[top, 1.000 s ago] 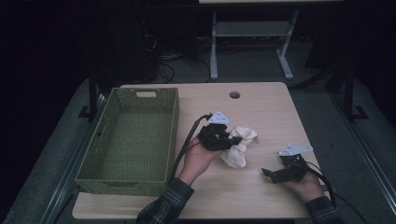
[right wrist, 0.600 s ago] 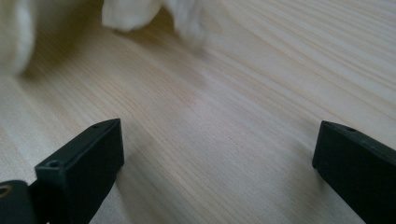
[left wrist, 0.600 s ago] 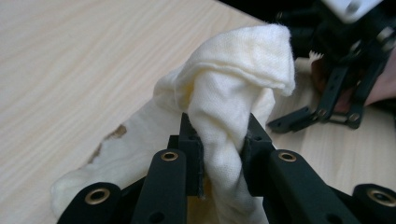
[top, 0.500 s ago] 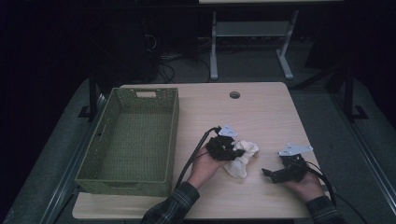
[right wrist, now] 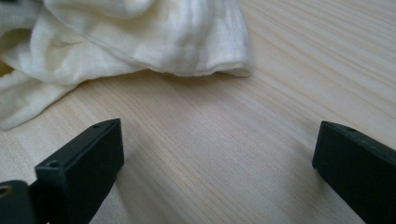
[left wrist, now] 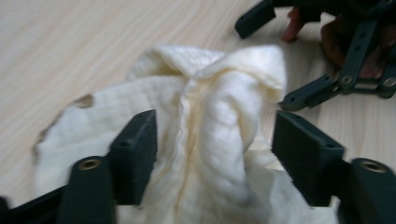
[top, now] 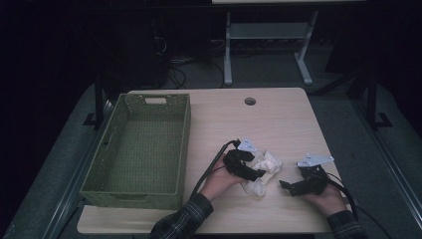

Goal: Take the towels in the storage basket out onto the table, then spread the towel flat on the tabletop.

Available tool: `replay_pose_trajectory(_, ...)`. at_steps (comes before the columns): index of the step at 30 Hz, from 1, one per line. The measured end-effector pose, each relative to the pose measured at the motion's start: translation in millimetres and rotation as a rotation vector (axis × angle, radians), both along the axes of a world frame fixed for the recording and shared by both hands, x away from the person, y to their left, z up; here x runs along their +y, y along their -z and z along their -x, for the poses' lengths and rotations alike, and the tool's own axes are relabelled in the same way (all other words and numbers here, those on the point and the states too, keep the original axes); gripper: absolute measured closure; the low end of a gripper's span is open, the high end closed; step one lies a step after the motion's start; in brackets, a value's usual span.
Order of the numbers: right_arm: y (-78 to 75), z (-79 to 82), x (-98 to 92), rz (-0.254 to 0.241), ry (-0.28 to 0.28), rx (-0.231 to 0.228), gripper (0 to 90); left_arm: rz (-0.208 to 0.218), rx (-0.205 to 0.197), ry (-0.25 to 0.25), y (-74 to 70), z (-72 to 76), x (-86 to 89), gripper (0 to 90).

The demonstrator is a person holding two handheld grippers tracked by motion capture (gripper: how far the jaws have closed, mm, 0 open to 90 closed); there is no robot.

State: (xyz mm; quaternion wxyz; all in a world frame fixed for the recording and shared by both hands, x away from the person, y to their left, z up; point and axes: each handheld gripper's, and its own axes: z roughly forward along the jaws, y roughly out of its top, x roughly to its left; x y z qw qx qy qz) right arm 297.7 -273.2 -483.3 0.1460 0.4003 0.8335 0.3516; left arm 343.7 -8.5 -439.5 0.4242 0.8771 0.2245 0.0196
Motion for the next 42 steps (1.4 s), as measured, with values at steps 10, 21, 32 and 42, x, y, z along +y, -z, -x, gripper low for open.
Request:
replay_pose_trajectory(10,-0.1,0.0,-0.4,0.0,-0.003,0.001,1.7,0.003,-0.02,-0.055,-7.2,11.8,18.3,26.9)
replay_pose_trajectory(21,-1.3,-1.4,-2.1,0.009,-0.013,0.01,3.2,-0.024,-0.04,-0.162,0.0,6.2,33.6,33.6)
replay_pose_trajectory(32,-23.1,1.1,-20.0,-0.086,-0.055,-0.031,36.2,-0.025,-0.01,-0.167,2.0,1.6,45.8,50.3)
replay_pose_trajectory(42,-32.3,-1.9,-13.7,-0.171,-0.188,-0.034,54.4,-0.037,0.023,-0.109,18.7,-2.9,35.1,56.9)
